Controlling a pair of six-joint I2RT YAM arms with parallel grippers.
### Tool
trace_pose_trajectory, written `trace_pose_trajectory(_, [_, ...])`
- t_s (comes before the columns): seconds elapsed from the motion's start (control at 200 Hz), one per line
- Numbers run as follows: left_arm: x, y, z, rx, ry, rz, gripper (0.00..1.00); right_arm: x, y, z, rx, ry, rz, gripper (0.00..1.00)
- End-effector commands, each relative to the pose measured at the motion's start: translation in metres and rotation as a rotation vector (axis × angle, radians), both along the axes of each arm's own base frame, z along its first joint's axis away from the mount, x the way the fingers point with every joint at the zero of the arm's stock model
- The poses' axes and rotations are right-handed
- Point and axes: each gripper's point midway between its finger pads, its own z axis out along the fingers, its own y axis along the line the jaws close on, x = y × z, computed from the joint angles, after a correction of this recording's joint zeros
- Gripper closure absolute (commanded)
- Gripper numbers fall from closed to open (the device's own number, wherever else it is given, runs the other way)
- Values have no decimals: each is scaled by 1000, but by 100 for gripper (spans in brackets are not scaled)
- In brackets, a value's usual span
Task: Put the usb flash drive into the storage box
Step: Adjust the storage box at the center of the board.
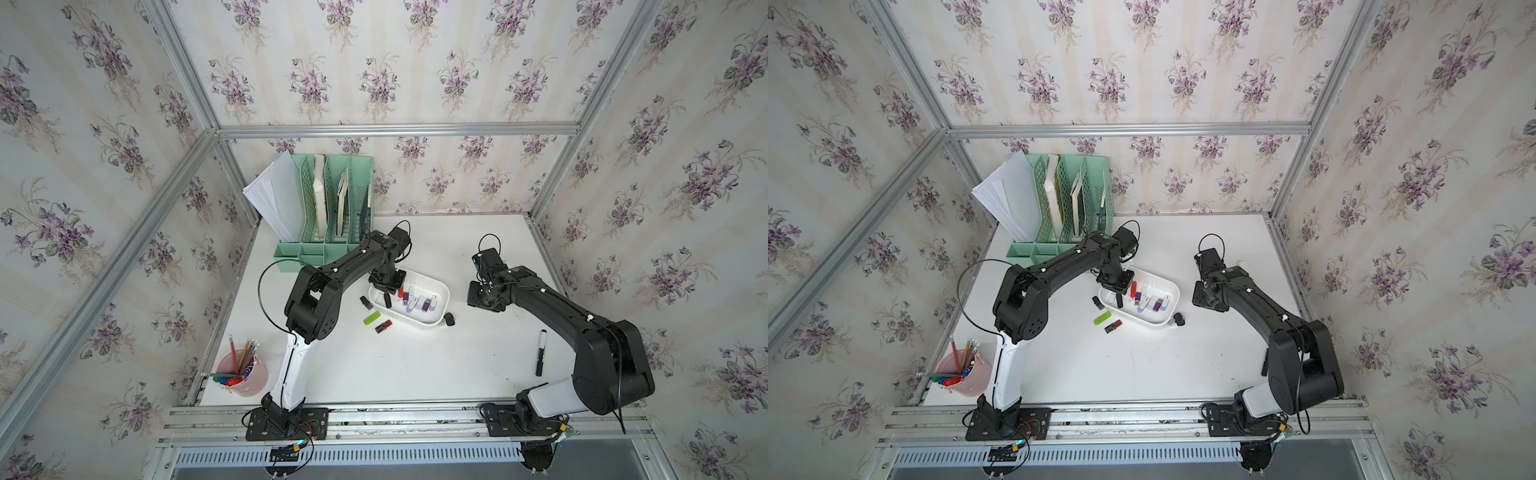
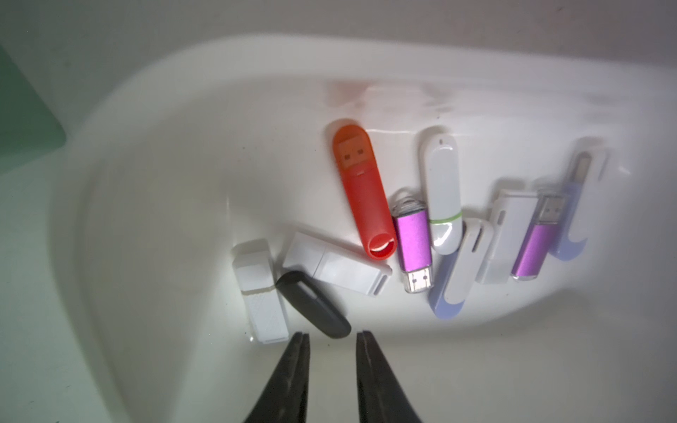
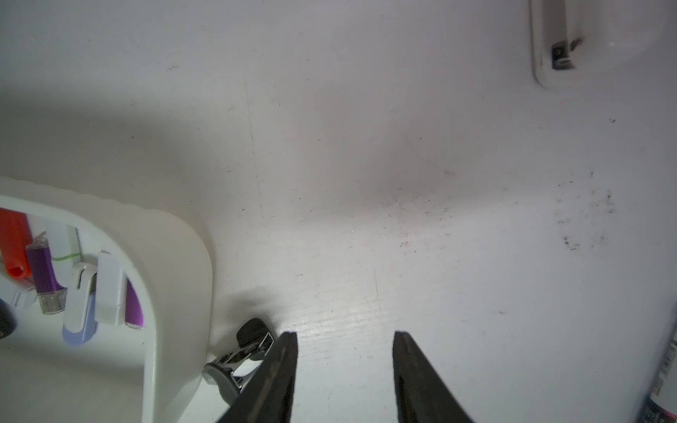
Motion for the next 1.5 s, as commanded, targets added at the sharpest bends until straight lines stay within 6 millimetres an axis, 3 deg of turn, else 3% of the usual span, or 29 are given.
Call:
trace_pose_trajectory(0.0, [8, 0, 4, 14, -24, -16, 72, -1, 0, -1, 1, -2, 10, 52])
trace_pose_trajectory(0.08, [11, 1, 7, 17, -29, -11, 70, -2, 1, -3, 4, 5, 11, 52])
trace_pose_trajectory(0.175, [11, 7, 8, 49, -41, -3, 59, -1, 1, -8, 3, 12, 14, 52])
trace_pose_trajectory(0.345, [8, 28, 26, 98, -76, 19, 53, 25, 7, -5, 10, -23, 26, 50])
trace_pose_trajectory(0.624, [-31, 85, 64, 137, -91, 122, 73, 86, 21, -4, 7, -29, 78, 48])
trace_pose_trajectory(0.754, [-54, 100, 55, 137, -31, 166, 91, 110, 33, -8, 18, -16, 115, 48])
trace_pose_trajectory(0.819, [-64, 104, 45, 138, 6, 186, 94, 120, 39, -10, 30, -13, 134, 48])
trace_pose_trajectory(0.949, [-77, 97, 27, 84, 60, 201, 96, 129, 47, -13, 45, 6, 170, 48])
trace_pose_trajectory(1.079, [-76, 85, 13, 31, 79, 211, 97, 127, 53, -20, 62, 30, 208, 49])
trace_pose_trajectory(1.299, [-62, 61, 6, -58, 103, 210, 95, 108, 60, -35, 99, 80, 257, 49])
trace_pose_trajectory(1.493, [-44, 50, 7, -66, 92, 194, 94, 87, 67, -34, 118, 93, 291, 48])
